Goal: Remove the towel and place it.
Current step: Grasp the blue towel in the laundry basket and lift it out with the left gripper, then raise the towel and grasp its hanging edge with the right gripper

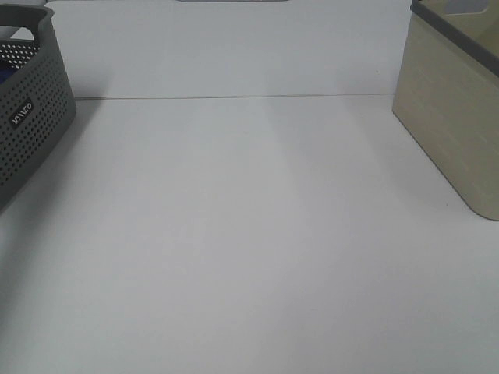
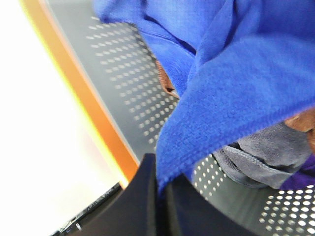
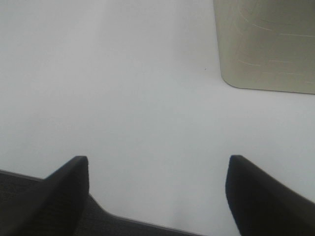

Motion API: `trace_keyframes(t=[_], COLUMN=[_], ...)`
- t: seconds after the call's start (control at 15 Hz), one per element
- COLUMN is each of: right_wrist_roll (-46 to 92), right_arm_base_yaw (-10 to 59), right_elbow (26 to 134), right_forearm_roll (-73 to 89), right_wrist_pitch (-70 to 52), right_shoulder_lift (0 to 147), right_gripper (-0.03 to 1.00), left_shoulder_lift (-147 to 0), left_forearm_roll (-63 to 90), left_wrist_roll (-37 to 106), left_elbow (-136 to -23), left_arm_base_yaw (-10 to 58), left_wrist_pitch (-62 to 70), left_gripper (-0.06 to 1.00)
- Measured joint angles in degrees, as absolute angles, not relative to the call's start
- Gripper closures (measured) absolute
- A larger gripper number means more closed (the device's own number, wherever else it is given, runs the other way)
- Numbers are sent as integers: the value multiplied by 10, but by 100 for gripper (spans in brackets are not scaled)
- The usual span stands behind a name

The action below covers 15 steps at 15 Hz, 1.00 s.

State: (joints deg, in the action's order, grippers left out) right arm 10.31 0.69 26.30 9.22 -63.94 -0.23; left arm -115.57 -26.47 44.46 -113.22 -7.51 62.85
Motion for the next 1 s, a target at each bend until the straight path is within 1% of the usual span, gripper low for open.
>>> trace_keyframes(t=[0.6,1.0], right_wrist_roll=[103,103], right_arm_base_yaw=[7,7], right_elbow=[263,263], right_forearm_roll=[92,92], right_wrist_pitch=[-639,-639], right_shoulder_lift=[-2,-2], right_gripper=[21,21], left_shoulder_lift=[-935,-846], left_forearm_roll=[-291,-296], left_wrist_roll=[419,383], left_elbow=[-1132,-1132], left_arm_base_yaw=[53,146], left_wrist_pitch=[650,674], left_gripper=[94,94])
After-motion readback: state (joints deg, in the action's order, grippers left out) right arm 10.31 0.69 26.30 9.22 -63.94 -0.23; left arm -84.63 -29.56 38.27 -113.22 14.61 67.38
